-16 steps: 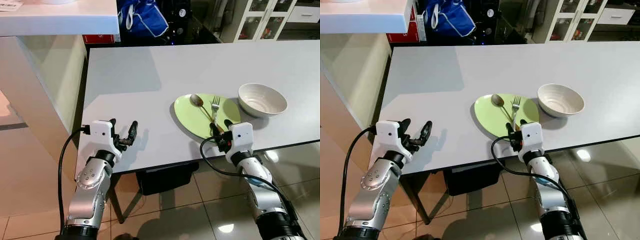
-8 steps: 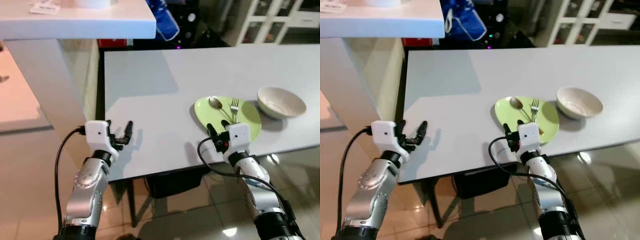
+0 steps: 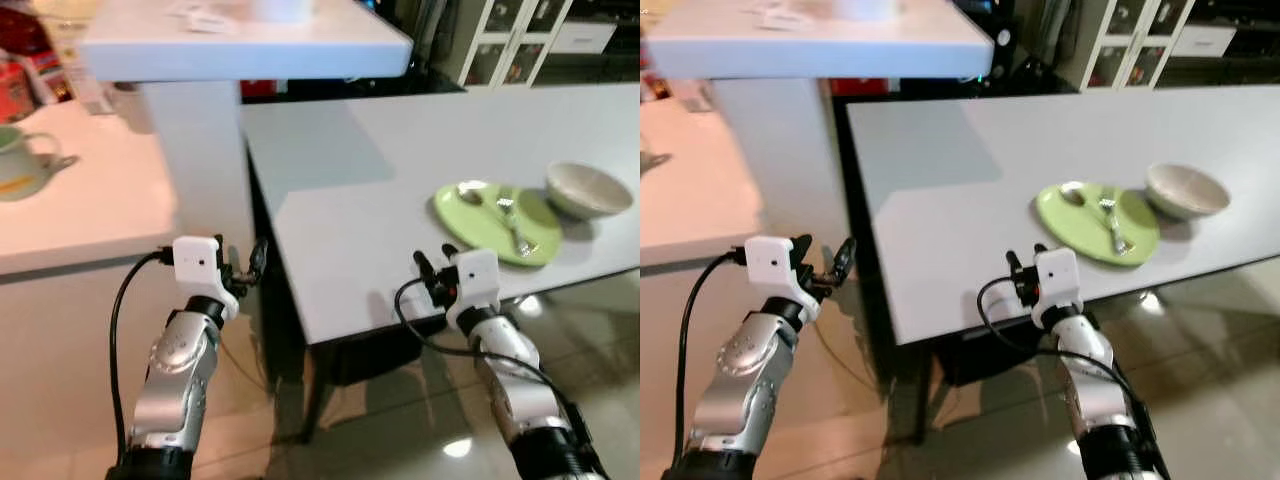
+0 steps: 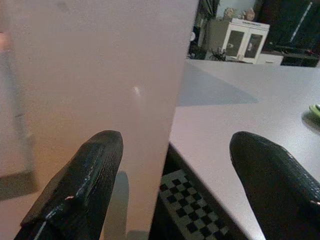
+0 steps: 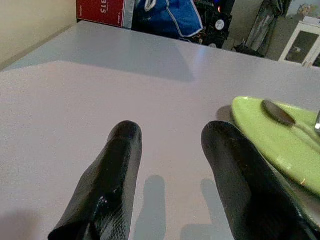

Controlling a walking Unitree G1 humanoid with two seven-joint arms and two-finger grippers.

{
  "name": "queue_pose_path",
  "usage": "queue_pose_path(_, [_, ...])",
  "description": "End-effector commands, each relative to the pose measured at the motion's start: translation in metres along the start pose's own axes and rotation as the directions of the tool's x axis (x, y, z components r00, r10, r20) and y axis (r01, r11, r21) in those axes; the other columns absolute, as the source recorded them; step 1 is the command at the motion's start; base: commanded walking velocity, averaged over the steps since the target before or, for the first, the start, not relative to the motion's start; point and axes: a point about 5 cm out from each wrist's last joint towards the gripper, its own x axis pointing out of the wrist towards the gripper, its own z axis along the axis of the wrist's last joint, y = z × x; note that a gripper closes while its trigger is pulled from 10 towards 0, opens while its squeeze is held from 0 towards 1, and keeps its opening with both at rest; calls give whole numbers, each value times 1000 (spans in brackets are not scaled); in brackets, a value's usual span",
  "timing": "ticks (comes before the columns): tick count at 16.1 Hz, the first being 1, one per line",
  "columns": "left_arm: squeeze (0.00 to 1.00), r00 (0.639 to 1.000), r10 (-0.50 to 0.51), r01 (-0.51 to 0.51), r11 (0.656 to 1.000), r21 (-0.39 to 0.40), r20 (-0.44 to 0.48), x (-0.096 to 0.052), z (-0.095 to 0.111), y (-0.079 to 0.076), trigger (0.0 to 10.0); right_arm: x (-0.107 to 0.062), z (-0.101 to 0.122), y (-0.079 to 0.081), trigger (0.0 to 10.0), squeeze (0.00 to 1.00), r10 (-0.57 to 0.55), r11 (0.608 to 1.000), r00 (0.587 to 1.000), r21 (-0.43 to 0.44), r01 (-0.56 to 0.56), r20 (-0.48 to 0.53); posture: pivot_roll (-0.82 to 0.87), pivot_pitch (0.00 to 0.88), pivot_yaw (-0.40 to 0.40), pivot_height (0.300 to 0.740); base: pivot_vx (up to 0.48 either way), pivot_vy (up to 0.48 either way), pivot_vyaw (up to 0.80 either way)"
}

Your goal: Setting the table

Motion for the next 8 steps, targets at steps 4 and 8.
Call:
queue_pose_path(4, [0,1000,-22,22,1000,13,11,3,3,-6,10000,-1,-2,-6,10000,0,-16,1000,1000,-2,16,-13,32,0,-37,740,0,0,0])
queue_pose_path(8, [0,1000,-20,20,998,52,-2,4,2,-7,10000,-1,-3,-5,10000,0,-13,1000,1000,-5,13,-13,32,0,-39,740,0,120,0])
